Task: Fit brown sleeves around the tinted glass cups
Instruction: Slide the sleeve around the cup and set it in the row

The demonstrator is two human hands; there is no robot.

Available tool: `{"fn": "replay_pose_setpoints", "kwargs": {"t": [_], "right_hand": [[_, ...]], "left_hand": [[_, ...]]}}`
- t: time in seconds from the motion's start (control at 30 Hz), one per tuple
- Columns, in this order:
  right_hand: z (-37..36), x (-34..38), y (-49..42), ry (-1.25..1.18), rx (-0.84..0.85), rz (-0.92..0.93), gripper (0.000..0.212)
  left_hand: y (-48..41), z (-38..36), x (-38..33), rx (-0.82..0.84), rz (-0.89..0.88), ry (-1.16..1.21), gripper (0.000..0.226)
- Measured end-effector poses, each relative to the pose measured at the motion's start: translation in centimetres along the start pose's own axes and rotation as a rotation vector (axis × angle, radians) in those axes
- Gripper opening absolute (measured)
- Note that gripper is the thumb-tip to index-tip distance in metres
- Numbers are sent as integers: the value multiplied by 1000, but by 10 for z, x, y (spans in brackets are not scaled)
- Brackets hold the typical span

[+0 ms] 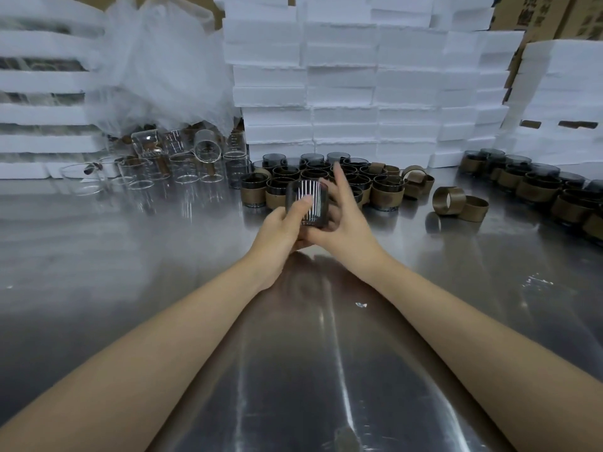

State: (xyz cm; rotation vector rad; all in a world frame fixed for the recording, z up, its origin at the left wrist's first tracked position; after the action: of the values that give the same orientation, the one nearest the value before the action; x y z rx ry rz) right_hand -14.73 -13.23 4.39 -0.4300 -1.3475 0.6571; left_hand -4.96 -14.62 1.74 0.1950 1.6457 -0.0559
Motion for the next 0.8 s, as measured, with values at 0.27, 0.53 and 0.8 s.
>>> {"fn": "replay_pose_setpoints", "kwargs": {"t": [0.27, 0.53, 0.8], "right_hand": [[-7, 8, -2, 81, 178, 47, 70], [-8, 22, -1, 259, 215, 163, 83], [-4, 27, -4, 620, 214, 255, 85]], "left_hand": [[5, -8, 2, 252, 78, 266, 41], [2, 5, -1, 85, 27, 204, 55], [13, 15, -17, -149, -205, -115, 35]]}}
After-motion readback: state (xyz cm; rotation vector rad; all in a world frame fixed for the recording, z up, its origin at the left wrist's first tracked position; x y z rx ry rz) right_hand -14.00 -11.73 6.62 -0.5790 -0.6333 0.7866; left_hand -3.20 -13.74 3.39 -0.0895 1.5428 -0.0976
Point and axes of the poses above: each hand's wrist, its own y-axis away from the middle knuckle, its own z-axis out of the back of the hand, x = y × z, the point moved 10 cm from there along -y, towards the middle knuckle, and after that the axes turned 13 degrees about z, right-handed, at the moved point
